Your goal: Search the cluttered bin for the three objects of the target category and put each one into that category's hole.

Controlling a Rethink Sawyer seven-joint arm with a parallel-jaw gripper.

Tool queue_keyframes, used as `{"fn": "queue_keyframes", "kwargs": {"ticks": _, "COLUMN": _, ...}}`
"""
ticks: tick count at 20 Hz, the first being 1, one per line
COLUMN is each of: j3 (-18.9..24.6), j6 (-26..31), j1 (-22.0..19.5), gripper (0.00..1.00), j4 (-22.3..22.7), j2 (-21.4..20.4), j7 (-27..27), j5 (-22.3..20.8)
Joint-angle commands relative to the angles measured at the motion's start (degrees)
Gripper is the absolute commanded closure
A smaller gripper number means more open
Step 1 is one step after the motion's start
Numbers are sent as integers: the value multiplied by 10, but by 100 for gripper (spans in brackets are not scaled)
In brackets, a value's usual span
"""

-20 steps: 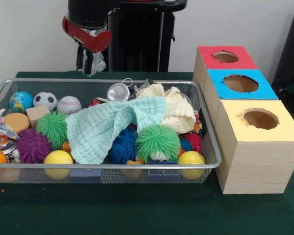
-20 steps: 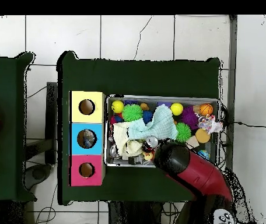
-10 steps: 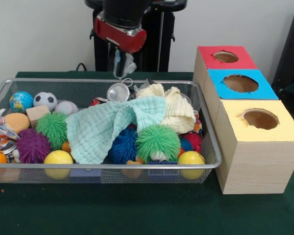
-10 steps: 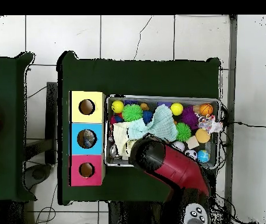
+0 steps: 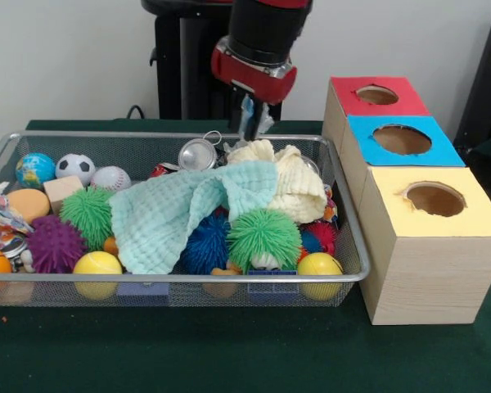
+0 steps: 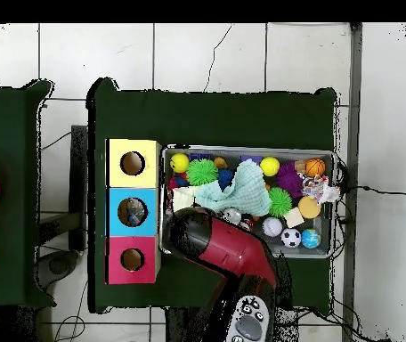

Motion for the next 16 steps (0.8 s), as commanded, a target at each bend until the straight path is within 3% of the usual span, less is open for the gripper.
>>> {"fn": "queue_keyframes", "kwargs": {"ticks": 1, "j3": -7, "j6": 89, "j1": 49, "gripper": 100, "j4": -48, "j2": 33, "j7": 224, "j5": 58}}
{"fn": "queue_keyframes", "kwargs": {"ticks": 9, "j3": -49, "j6": 160, "j1": 108, "gripper": 100, "j4": -101, "j2": 52, "j7": 280, "j5": 92}}
{"fn": "queue_keyframes", "kwargs": {"ticks": 16, "j3": -66, "j6": 190, "j1": 136, "gripper": 100, "j4": -129, "j2": 64, "j7": 322, "j5": 93}}
